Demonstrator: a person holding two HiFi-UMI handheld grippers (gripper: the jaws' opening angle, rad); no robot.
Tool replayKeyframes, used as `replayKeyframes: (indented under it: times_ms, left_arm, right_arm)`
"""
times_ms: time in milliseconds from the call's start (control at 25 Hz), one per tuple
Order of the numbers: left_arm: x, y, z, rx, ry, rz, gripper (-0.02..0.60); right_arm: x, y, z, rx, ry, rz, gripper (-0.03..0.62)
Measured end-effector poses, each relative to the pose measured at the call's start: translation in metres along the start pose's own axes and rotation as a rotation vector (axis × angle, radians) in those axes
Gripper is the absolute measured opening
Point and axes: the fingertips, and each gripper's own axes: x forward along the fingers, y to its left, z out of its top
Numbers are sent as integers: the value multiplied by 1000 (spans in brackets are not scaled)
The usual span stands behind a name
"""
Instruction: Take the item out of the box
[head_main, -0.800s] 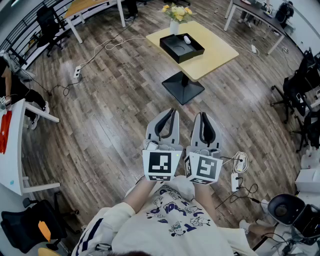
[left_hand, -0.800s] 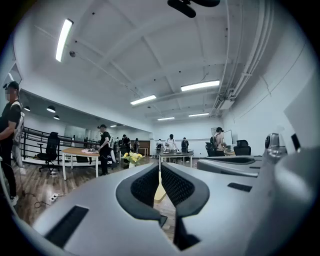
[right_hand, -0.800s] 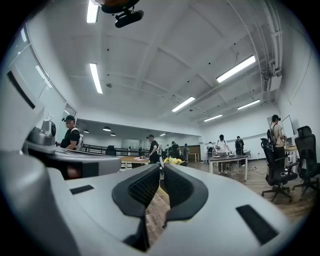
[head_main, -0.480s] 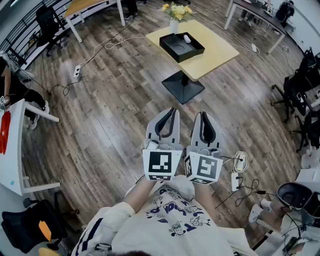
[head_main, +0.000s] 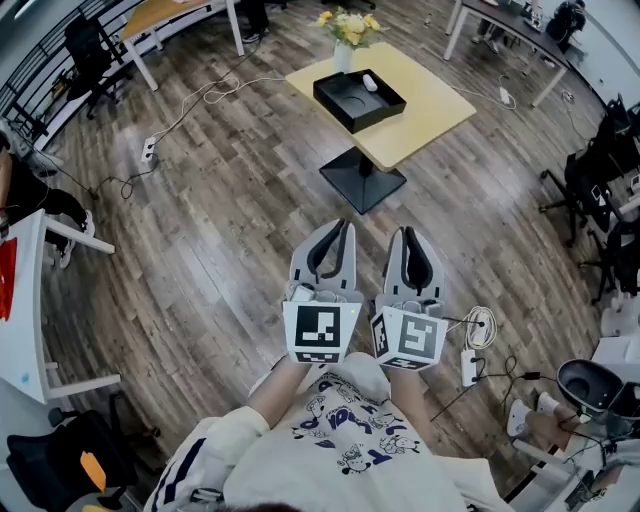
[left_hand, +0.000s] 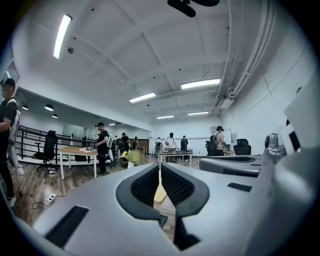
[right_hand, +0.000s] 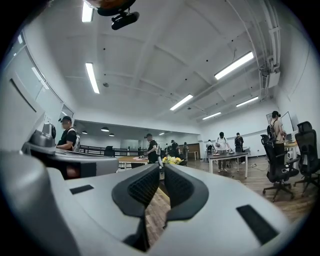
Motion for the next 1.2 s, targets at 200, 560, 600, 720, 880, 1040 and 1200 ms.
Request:
replayKeyframes:
  times_ms: [200, 560, 600, 720, 880, 1040, 1200]
  left_arm:
    - [23, 15, -1, 4, 4, -14, 26]
    - [58, 53, -6, 26, 11, -35, 26]
    - [61, 57, -6, 29, 12, -34, 26]
    - [70, 67, -9, 17, 21, -20, 26]
    - [86, 74, -16, 4, 36, -7, 26]
    - [109, 74, -19, 6, 46, -2, 26]
    - [140, 76, -19, 7, 49, 13, 26]
  right_arm:
    - [27, -7, -5, 3, 5, -19, 48]
    - [62, -15, -14, 18, 10, -72, 48]
    - [65, -16, -15, 13, 12, -76, 48]
    - [71, -23, -20, 11, 23, -90, 48]
    - [83, -35, -23, -1, 32, -99, 48]
    - [104, -52, -26, 5, 38, -105, 48]
    - [135, -71, -31, 12, 43, -98, 48]
